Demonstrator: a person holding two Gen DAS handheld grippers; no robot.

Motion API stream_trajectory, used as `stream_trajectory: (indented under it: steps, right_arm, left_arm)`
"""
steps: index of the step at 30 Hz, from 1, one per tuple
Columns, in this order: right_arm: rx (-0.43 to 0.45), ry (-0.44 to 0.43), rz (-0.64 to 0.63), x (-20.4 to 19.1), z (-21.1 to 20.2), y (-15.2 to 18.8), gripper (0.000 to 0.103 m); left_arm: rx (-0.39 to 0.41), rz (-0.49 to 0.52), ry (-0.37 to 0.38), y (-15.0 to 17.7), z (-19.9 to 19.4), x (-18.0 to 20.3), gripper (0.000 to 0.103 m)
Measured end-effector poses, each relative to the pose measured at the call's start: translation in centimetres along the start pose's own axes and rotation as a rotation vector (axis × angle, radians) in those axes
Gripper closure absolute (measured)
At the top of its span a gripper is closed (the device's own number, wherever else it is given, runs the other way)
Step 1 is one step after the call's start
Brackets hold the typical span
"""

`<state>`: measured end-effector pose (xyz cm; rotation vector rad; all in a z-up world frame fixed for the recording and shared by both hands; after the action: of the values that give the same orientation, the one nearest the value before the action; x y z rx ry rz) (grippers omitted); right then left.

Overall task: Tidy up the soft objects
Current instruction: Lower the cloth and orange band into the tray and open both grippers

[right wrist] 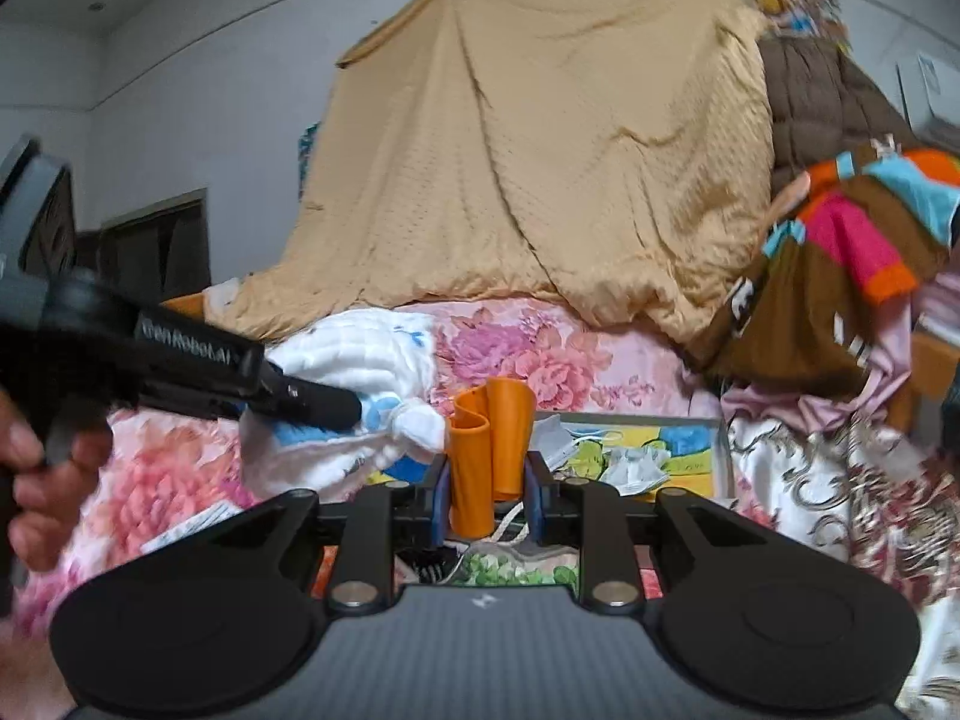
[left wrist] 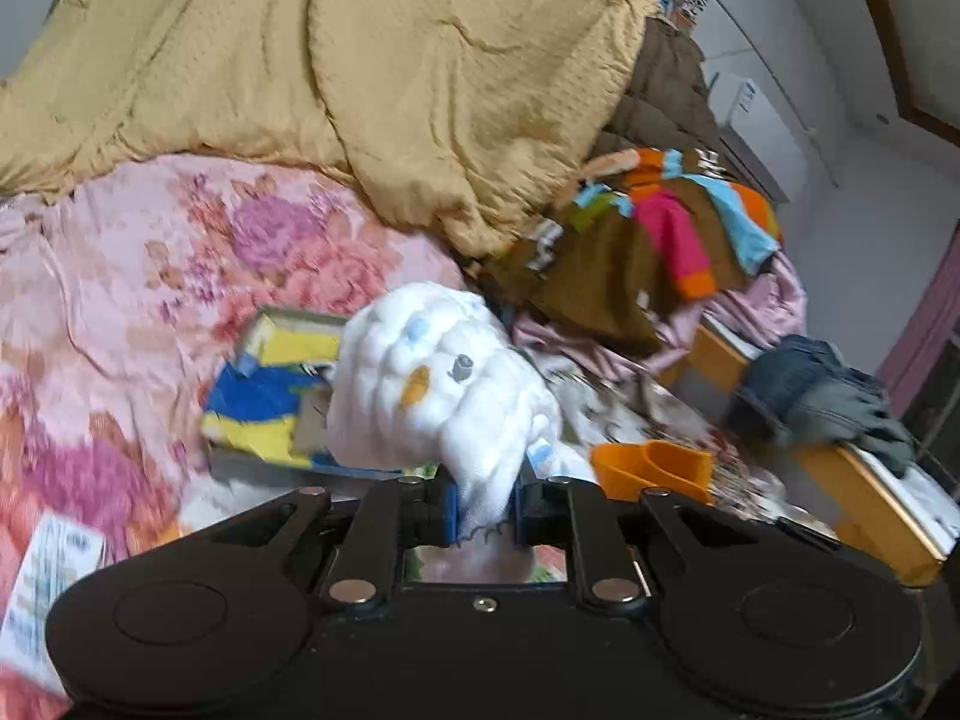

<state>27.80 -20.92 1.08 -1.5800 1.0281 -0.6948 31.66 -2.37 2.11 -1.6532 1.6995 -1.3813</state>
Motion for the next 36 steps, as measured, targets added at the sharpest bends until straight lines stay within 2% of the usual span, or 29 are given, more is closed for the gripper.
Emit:
stream_trajectory:
  steps: [4, 11, 15, 18, 25, 30, 36]
  right_arm:
    - [0.001, 0.012, 0.03, 0.9, 3.7, 0.2, 0.076]
    - [-0.045, 0.015, 0.087, 0.9, 9.2, 2.0, 0.076]
    - [-0.099, 0.02, 0.09, 0.4, 12.6, 2.0, 0.076]
    - [-0.135, 0.012, 0.084, 0.0, 15.1, 1.8, 0.076]
    - [-0.218, 0.001, 0.089, 0.2, 19.4, 1.0, 0.074]
    - [-0.286, -0.004, 0.109, 0.4, 21.6, 1.1, 0.073]
    - [-0.337, -0.009, 0.149, 1.1, 23.2, 2.3, 0.073]
  left_arm:
    - [0.012, -0.024, -0.014, -0.5, 3.9, -2.3, 0.086]
    - [0.077, 0.129, -0.093, -1.5, 8.7, -5.7, 0.086]
    - [0.045, 0.192, -0.119, -0.8, 11.3, -8.4, 0.086]
    - [0.016, 0.163, -0.129, -0.4, 12.9, -10.2, 0.086]
    - [-0.025, 0.154, -0.09, -0.1, 14.7, -11.7, 0.086]
    - [-0.081, 0.129, -0.087, 0.3, 16.0, -12.8, 0.085]
    - [-0.089, 0.115, -0.055, 0.7, 16.9, -13.4, 0.084]
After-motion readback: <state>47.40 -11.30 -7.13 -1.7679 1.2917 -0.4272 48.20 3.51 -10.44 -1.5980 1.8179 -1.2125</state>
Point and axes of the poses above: each gripper's, at about its wrist camera, not at the fingertips, and z roughly the way its jaws point, x to its right, y to its underside, the point moved 5 cm from there along z, roughly the way its jaws point, and after that the axes turned 4 degrees about -y, right-handed, at the moved point
